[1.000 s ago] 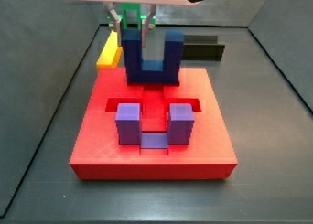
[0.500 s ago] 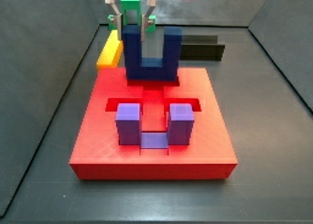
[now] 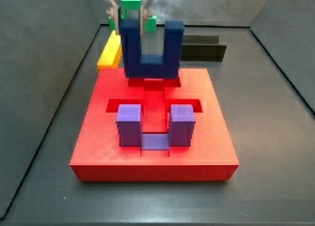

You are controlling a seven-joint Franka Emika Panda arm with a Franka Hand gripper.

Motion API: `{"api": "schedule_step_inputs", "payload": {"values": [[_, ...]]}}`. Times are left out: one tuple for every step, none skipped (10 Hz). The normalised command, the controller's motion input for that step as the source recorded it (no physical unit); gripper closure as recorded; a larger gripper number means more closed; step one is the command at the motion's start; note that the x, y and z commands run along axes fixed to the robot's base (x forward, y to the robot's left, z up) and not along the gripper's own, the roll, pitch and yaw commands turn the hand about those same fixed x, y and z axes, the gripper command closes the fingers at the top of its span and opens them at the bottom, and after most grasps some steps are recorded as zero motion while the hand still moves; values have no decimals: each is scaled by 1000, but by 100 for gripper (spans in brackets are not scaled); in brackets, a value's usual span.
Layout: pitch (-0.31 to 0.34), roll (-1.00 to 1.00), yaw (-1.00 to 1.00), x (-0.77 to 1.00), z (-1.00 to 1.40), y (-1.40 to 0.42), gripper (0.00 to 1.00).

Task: Pick up the blue object. Move up. Place the blue object on the fixture. Regrasp the blue object. Move to above the board. Insert the blue object.
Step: Insert the blue object.

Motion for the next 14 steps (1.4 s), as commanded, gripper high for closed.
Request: {"api": "schedule_step_inputs", "payload": {"values": [[0,-9,0,0,0,0,100],[-31,-76,0,151,-391,23,100],[-59,-139,0,40,-486,80,100],[-46,-313,-46,0,-251,0,100],[-21,-260,-20,0,-117,0,100],[0,-187,-71,0,-246,-137,100],[11,-249,-363,126,-269,-306,100],[-54,-249,-434,0,-197,-374,100],[0,-300,-374,103,-274,-254,100],[-20,-143,0,31,-169,0,100],[0,-143,0,226,-303,146,100],[61,-346,0,454,-420,563,100],[41,-361,17,340,-426,694,100],[0,-336,129,131,-380,646,100]]}}
